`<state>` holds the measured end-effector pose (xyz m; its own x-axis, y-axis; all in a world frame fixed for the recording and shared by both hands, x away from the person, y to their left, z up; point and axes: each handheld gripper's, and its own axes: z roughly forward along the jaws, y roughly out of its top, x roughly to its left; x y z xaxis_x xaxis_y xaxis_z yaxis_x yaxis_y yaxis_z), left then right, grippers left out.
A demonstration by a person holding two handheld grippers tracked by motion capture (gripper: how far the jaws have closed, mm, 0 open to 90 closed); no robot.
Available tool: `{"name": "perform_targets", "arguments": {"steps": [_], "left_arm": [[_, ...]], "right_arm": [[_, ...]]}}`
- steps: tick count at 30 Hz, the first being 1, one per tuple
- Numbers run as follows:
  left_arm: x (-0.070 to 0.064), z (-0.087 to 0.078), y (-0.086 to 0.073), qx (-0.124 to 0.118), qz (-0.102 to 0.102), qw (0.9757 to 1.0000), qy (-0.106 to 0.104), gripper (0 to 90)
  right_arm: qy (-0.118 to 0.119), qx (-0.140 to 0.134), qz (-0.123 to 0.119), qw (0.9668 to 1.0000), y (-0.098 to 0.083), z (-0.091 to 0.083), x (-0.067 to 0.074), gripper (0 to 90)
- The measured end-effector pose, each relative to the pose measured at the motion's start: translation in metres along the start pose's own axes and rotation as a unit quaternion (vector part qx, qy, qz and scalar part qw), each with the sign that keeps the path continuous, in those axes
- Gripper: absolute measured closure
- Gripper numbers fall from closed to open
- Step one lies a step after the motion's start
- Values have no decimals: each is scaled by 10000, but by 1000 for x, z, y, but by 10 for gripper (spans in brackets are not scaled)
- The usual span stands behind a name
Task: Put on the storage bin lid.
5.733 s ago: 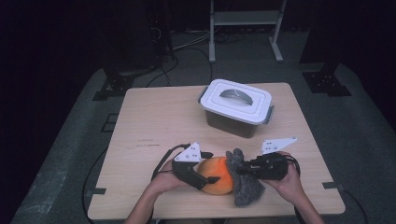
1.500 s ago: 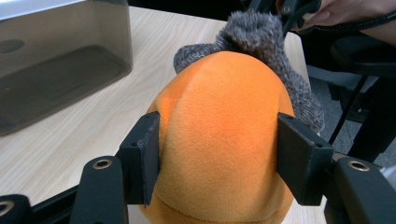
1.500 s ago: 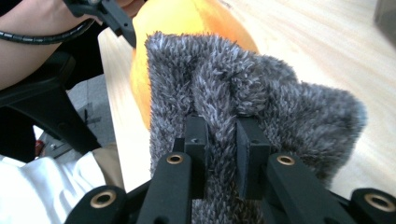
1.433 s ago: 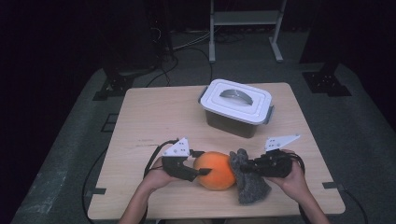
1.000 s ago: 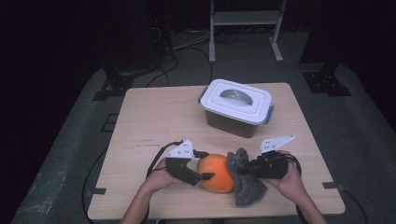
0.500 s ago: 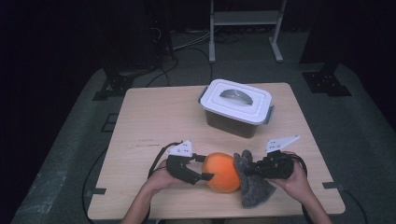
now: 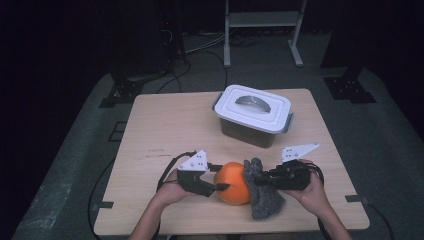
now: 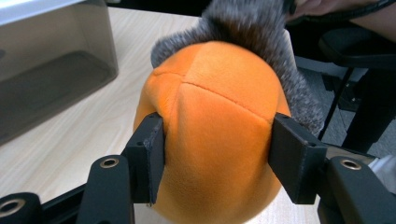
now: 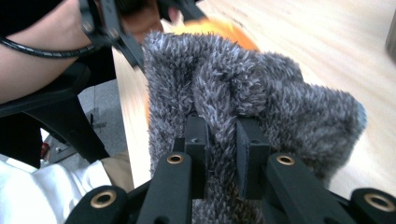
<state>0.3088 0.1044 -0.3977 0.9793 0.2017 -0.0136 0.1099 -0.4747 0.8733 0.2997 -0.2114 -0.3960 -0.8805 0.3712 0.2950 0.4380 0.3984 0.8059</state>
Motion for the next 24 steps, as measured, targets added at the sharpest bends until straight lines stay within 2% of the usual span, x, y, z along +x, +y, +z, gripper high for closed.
{"name": "perform_targets", "arguments": {"steps": [2,3,4,5,9,10,11,13,15,17,19,21,24], "left_arm": [[2,-4,0,-28,-3,10000,37,414],[2,-4,0,-28,-3,10000,37,414],[2,-6,0,-35,-15,10000,51,414],[2,-6,0,-22,-21,10000,42,414],[-1,-5,2,30,69,10000,21,413],[-3,-2,3,62,157,9999,-7,413],[-7,2,5,77,198,9998,-41,405],[-8,4,6,79,239,9997,-72,397],[-12,8,8,68,261,9995,-149,377],[-11,7,8,16,213,9997,-146,333],[-8,7,7,-40,54,9998,-165,243],[-4,9,3,21,-77,9998,-174,175],[0,15,-4,123,-220,9991,-327,126]], "right_arm": [[-32,166,95,9998,-5,3,-5,766],[-32,166,95,9998,-5,3,-5,766],[-39,306,172,9994,-10,7,-9,766],[-27,301,198,9993,-11,8,-10,765],[0,10,114,9999,-1,1,-4,766],[0,10,114,9999,-1,1,-4,766],[-18,-180,53,9998,5,-2,0,765],[4,-290,25,9996,8,-3,2,764],[-19,-214,-16,9998,8,-1,3,762],[25,-136,5,9999,5,3,1,761],[96,-112,62,9999,1,4,-2,761],[129,-95,85,9998,-1,4,-3,761],[141,-60,93,9998,-2,5,-3,761]]}}
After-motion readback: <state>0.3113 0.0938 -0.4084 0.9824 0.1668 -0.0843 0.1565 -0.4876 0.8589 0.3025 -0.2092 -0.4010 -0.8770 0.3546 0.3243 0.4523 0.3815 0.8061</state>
